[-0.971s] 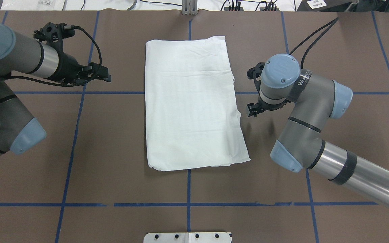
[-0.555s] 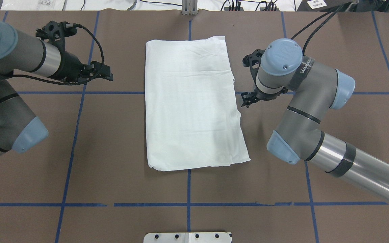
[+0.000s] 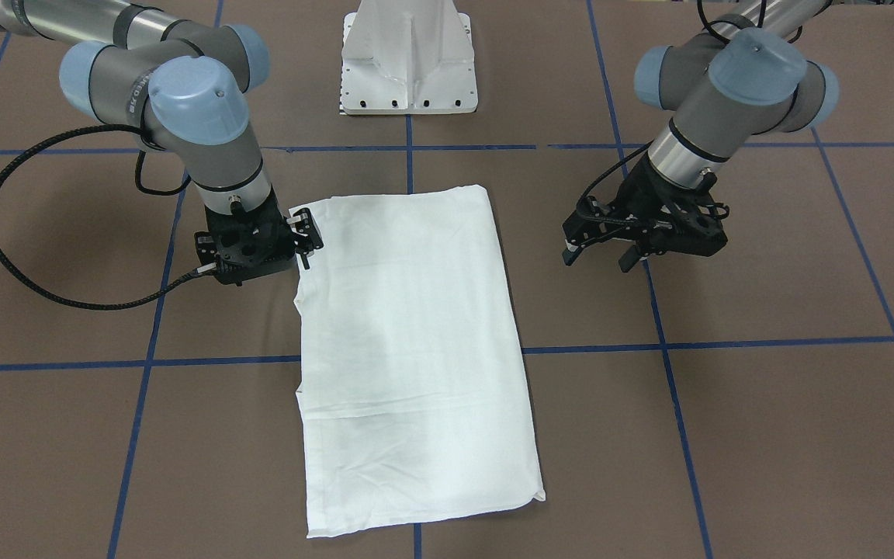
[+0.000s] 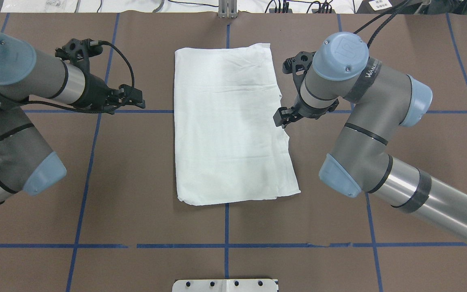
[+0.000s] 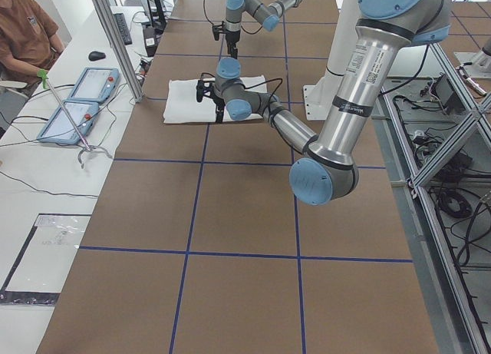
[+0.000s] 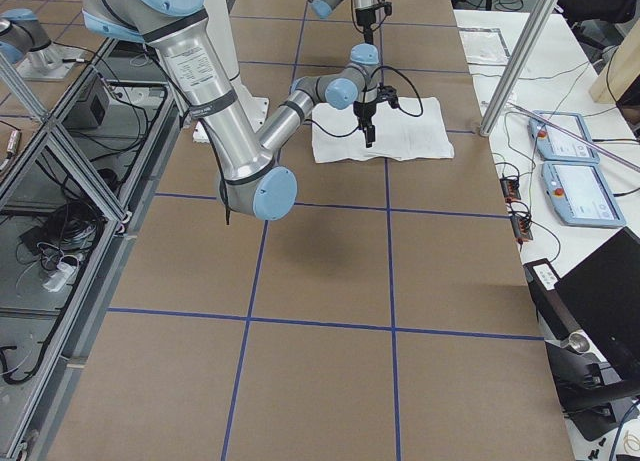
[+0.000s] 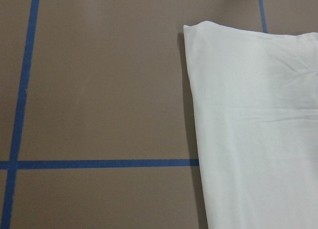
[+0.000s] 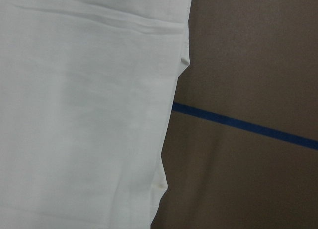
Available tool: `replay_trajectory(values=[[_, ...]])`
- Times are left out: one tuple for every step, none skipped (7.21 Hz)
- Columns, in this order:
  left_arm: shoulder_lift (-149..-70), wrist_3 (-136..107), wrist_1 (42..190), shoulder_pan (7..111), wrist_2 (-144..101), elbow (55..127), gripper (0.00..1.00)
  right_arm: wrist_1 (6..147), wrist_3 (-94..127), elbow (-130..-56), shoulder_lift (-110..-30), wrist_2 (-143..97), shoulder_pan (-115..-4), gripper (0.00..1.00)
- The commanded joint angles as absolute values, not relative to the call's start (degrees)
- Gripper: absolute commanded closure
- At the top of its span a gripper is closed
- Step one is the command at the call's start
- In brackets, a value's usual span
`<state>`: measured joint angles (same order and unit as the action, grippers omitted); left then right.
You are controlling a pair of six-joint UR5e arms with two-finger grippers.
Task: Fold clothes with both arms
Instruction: 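Move the left gripper toward the bundle's side while the right gripper hovers at its edge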
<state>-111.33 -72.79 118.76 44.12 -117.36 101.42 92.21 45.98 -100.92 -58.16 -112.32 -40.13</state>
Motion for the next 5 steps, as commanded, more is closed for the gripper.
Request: replay_trajectory(values=[[-111.27,-87.64,118.65,35.54,-115.93,102.39,0.0,92.72,50.87,-107.29,-62.04,-117.14,-40.25,0.0],[-111.53,-93.98,118.57,31.85,-114.36,103.26,0.0,92.64,52.63,-108.01,-62.57,-116.98,-40.34,0.0],[-112.58,-100.57,118.13,24.51,-107.99,103.01,0.0,92.38,52.82,-109.67,-63.54,-116.98,-40.25,0.0],[-112.94,-101.59,116.38,22.78,-106.1,103.01,0.0,92.37,53.0,-109.95,-63.46,-116.98,-40.17,0.0],[-112.77,-102.91,115.85,22.59,-105.91,103.09,0.0,92.37,53.96,-109.86,-63.37,-116.9,-40.08,0.0]])
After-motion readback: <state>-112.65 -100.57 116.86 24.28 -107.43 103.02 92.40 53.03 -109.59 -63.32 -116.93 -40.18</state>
